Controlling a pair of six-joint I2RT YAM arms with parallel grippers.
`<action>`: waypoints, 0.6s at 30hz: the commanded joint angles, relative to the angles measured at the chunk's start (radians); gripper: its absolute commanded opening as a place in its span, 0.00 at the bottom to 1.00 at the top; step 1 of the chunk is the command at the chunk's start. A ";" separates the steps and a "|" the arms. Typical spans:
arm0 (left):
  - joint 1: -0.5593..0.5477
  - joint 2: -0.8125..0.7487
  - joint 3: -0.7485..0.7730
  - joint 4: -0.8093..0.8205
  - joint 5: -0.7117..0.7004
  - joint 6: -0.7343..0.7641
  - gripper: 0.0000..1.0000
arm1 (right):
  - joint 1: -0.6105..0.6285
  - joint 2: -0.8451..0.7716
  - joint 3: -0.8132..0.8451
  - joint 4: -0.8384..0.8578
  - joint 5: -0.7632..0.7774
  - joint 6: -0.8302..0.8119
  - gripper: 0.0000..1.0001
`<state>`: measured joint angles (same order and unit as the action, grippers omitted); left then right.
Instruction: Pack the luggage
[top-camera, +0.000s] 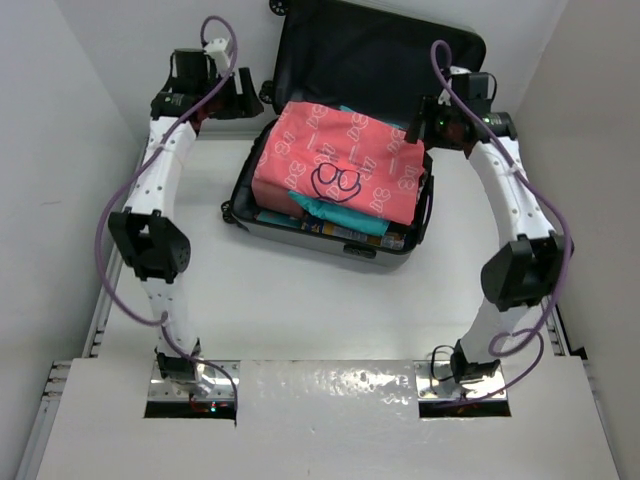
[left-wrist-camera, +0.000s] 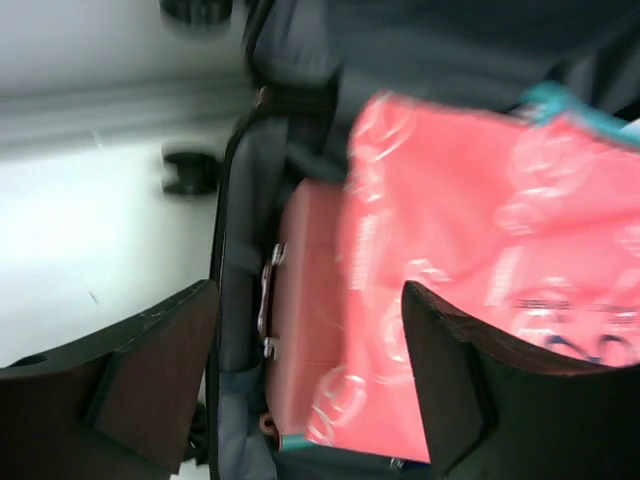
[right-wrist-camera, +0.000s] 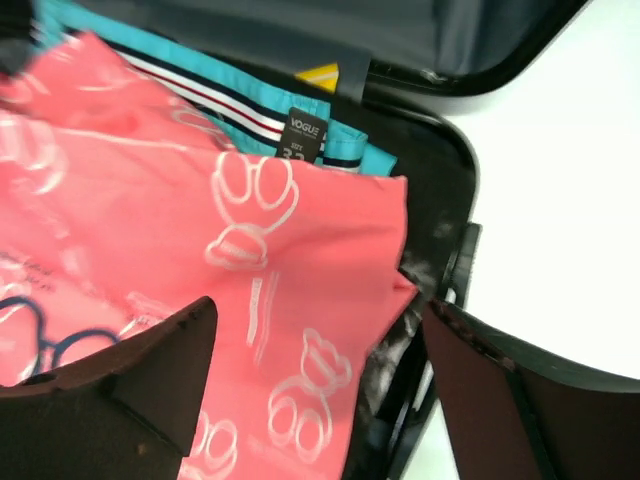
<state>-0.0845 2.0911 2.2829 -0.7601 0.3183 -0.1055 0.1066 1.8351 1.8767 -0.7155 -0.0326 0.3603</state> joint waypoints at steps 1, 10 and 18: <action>-0.059 -0.199 -0.060 0.224 -0.017 0.050 0.70 | -0.004 -0.147 -0.002 0.045 0.031 -0.009 0.73; -0.216 0.044 0.035 0.223 0.027 0.023 0.20 | 0.001 -0.102 -0.307 0.392 -0.157 0.270 0.00; -0.210 0.181 0.032 0.231 -0.096 -0.020 0.19 | -0.001 0.099 -0.156 0.338 -0.159 0.255 0.00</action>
<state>-0.3119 2.2921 2.3051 -0.5423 0.2924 -0.0994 0.1062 1.9247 1.6238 -0.3870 -0.1814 0.6147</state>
